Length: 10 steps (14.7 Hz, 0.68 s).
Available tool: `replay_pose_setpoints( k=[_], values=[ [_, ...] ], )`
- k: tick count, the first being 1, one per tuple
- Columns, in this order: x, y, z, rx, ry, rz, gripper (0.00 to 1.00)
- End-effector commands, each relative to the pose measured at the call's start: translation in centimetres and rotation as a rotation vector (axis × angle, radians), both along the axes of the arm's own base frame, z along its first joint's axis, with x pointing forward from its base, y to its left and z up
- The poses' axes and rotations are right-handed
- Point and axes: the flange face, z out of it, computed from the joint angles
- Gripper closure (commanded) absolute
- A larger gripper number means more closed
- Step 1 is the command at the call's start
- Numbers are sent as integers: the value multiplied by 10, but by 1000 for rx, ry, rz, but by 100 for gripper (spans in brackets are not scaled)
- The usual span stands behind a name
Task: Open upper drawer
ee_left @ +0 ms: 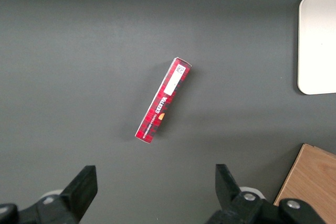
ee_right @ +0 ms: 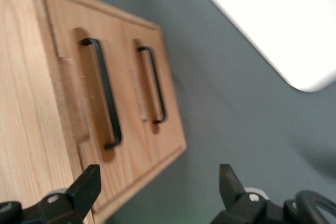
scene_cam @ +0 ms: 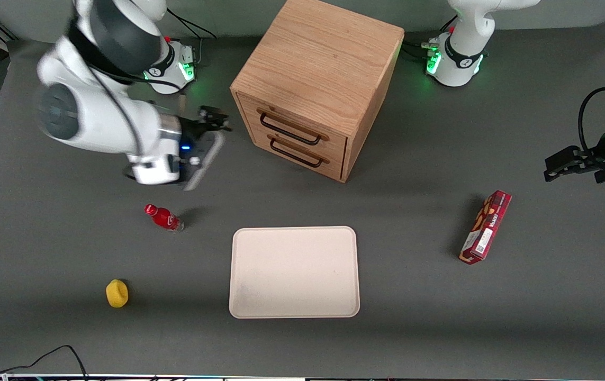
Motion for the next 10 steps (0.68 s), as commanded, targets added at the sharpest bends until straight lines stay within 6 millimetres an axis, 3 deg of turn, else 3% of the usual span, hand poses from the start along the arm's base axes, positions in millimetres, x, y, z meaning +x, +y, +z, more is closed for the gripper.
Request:
replay_pose_setpoints(
  k=[1,5,8,10],
  values=[
    [-7,45,-12,84,-1,113,0],
    [-36,84,-65,99,-22,124,0],
    [-38,92,-101,92,-7,123,0],
    [-36,92,-112,81,-2,130,0]
  ],
)
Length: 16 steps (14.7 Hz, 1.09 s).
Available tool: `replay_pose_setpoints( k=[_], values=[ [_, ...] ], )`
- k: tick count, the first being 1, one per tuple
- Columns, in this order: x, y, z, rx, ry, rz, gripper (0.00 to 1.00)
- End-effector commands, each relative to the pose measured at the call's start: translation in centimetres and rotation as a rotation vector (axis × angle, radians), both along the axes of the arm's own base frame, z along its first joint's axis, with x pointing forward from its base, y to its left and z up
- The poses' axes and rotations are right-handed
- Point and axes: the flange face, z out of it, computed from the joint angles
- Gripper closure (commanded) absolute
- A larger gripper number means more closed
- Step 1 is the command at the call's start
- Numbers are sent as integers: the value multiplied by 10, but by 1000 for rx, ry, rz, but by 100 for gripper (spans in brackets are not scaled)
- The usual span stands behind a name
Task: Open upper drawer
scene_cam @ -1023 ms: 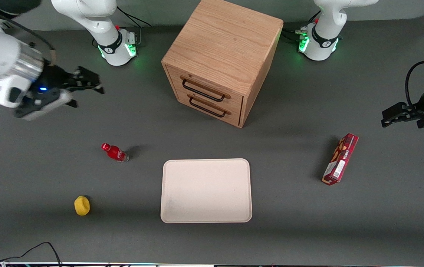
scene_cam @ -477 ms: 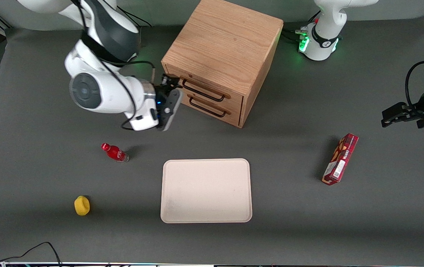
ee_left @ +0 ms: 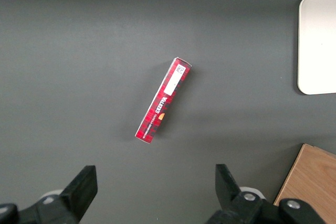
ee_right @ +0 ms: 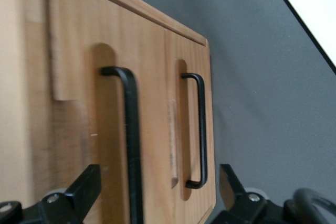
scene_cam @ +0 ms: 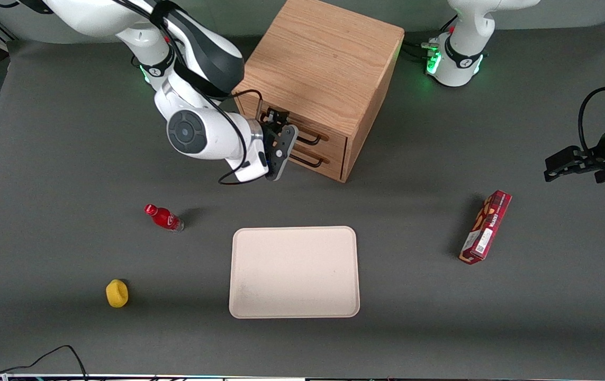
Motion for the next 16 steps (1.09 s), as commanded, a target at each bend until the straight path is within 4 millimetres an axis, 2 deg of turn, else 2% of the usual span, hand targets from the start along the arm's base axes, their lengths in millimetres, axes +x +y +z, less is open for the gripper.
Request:
replay_pose_setpoints(
  k=[1,4,6,9,11,16],
  values=[
    [2,4,-12,8,-11,24,0],
    [-2,10,-26,14,-14,21,0],
    [4,9,-38,0,-22,29,0],
    [33,-3,-55,-10,-38,20,0],
    [55,-9,-58,-8,-59,13,0],
    [100,-38,-51,-24,-17,-12,0]
  ],
)
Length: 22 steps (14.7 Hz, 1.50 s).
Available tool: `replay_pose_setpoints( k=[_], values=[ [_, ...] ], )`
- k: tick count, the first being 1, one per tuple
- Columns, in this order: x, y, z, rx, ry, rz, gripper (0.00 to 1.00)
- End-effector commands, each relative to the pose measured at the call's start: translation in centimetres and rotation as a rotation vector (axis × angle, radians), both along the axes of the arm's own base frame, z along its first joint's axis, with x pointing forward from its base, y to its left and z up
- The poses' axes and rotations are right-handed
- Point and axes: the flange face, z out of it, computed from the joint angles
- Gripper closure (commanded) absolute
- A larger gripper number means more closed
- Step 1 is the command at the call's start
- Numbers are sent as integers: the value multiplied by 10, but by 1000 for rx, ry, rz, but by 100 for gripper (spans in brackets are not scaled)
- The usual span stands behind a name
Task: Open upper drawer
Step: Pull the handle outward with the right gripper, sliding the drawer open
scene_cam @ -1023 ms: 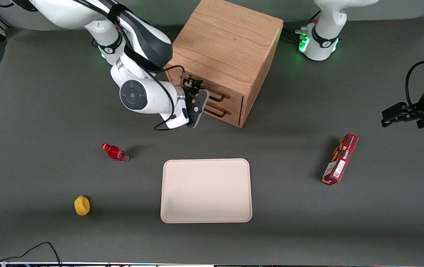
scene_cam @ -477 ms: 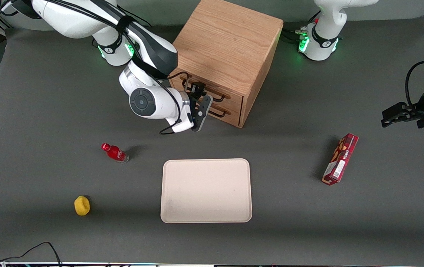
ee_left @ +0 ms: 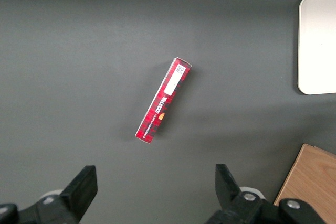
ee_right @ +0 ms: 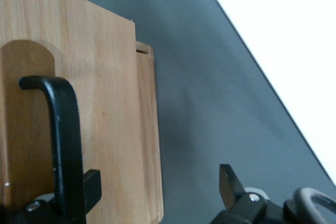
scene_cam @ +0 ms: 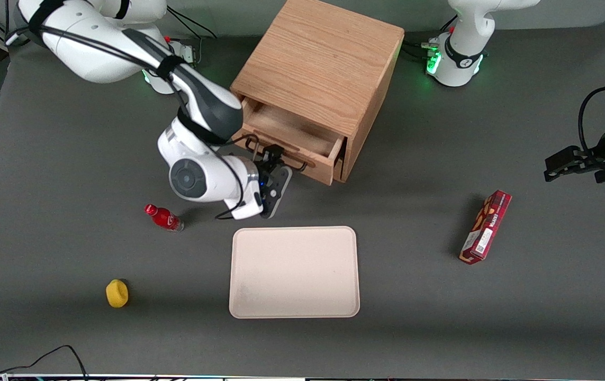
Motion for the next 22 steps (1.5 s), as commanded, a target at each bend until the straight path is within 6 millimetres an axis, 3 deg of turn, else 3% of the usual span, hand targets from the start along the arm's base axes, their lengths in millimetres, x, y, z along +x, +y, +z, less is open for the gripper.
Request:
replay_pose_setpoints(
  k=[1,9,14,17,19,21,22],
  values=[
    [25,-13,0,-13,21,17,0],
    [67,-49,5,-21,-26,23,0],
    [95,-88,18,-11,-109,84,0],
    [111,-106,43,-1,-175,84,0],
    [108,-107,60,-5,-186,81,0],
    [107,-115,117,6,-258,66,0],
    [98,-119,159,2,-318,59,0]
  ],
)
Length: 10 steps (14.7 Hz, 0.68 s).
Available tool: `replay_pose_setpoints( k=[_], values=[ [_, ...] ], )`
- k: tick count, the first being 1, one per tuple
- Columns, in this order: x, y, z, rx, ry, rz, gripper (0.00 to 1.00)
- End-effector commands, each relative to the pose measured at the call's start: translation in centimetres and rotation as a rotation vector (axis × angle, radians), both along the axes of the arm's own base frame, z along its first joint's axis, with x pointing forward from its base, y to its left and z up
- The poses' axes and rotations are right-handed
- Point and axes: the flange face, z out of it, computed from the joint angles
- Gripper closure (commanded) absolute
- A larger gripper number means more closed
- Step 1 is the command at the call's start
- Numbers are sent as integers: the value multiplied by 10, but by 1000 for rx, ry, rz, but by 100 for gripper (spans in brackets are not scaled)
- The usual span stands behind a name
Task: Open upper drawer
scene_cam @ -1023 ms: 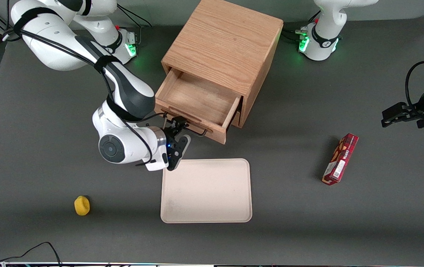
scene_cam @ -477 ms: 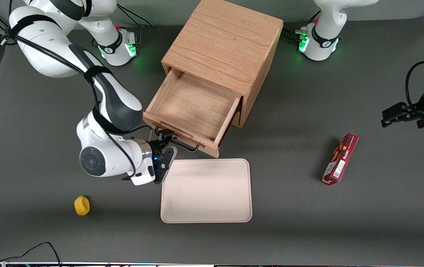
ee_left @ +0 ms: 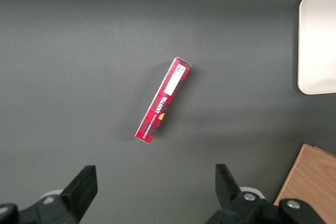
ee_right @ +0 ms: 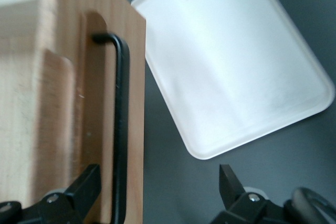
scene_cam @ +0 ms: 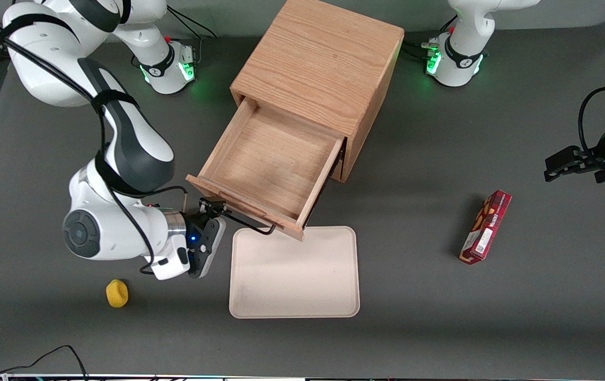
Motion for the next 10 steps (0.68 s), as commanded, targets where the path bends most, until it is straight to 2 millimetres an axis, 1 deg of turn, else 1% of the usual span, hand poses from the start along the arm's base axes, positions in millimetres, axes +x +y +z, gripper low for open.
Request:
replay_pose_setpoints(
  k=[1,2,3,4,6,7,8,9,10],
  values=[
    [-25,-7,115,-34,-149,-15,0],
    [-35,-9,145,-44,-166,-108,0],
    [-43,-17,167,-58,-147,-246,0],
    [-53,-27,184,-83,-101,-377,0],
    [-87,-33,223,-161,-64,-514,0],
    [-98,-56,230,-227,-27,-571,0],
    [-101,-86,232,-266,13,-622,0],
    [-108,-114,237,-312,45,-653,0],
    [-118,-147,242,-389,81,-712,0]
  ],
)
